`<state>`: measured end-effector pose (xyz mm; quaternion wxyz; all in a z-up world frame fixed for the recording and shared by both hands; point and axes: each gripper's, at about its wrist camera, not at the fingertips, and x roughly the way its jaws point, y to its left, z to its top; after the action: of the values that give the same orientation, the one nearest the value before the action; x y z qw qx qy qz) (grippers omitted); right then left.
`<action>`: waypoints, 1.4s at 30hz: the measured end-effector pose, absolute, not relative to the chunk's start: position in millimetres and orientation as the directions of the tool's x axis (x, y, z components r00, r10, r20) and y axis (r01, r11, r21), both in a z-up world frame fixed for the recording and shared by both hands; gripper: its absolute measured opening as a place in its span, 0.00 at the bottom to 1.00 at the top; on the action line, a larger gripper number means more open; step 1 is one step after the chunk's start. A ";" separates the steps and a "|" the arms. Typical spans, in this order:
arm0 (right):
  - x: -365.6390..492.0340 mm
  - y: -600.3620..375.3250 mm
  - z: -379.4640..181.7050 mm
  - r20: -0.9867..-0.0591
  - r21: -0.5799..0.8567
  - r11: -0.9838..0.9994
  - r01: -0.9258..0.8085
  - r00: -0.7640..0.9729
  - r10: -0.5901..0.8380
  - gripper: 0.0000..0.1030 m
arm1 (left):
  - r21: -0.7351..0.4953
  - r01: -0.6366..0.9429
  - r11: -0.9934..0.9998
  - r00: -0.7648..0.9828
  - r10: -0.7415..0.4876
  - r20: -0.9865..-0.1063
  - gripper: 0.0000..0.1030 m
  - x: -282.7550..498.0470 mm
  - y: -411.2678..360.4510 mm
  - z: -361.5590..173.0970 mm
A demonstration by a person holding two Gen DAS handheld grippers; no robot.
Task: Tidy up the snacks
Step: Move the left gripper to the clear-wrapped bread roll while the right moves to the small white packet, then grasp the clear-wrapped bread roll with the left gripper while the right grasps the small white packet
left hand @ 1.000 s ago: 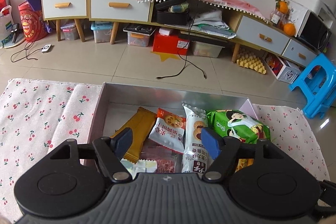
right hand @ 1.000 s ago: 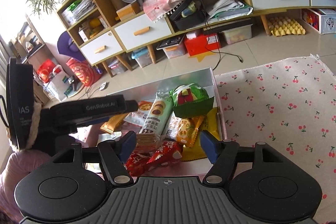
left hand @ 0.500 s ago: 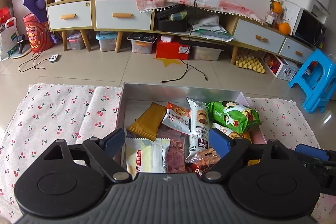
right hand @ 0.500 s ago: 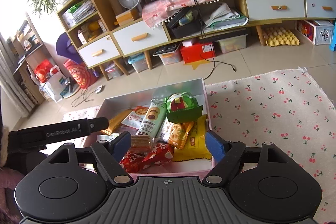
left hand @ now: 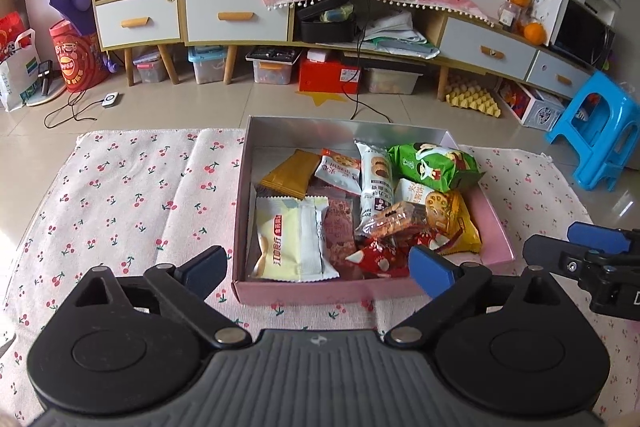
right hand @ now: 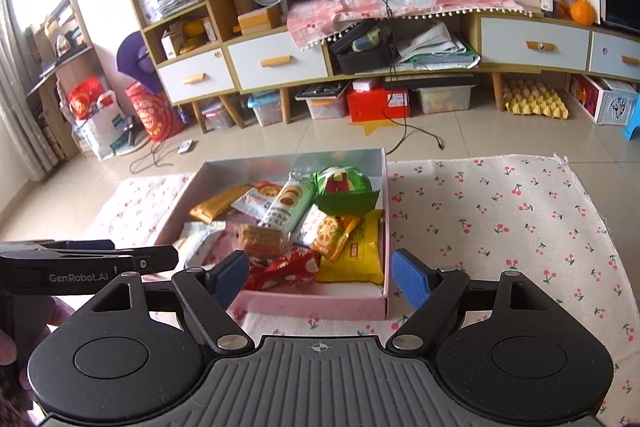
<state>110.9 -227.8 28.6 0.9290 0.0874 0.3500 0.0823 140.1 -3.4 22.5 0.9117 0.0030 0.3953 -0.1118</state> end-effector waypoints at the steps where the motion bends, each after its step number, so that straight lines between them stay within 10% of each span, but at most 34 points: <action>1: 108.6 -225.8 28.5 -0.639 0.207 0.973 -0.100 0.739 0.212 0.78 | -0.078 0.211 0.974 0.658 -0.201 -0.725 0.96 137.3 -3.6 21.9; 36: 52.6 -248.2 -21.5 -0.777 -0.020 0.983 -0.183 0.622 0.100 0.81 | 0.001 0.485 0.875 0.549 -0.303 -0.779 0.99 49.3 -55.6 -33.3; 42: 56.6 -263.6 -36.3 -0.833 0.035 0.994 -0.101 0.547 0.085 0.81 | 0.010 0.565 0.825 0.541 -0.361 -0.760 0.82 44.0 -84.8 -40.1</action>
<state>56.6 -263.6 -36.3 0.8793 -0.0083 0.4732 0.0527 44.0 -84.8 -40.1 0.8682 0.1284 0.3982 -0.2668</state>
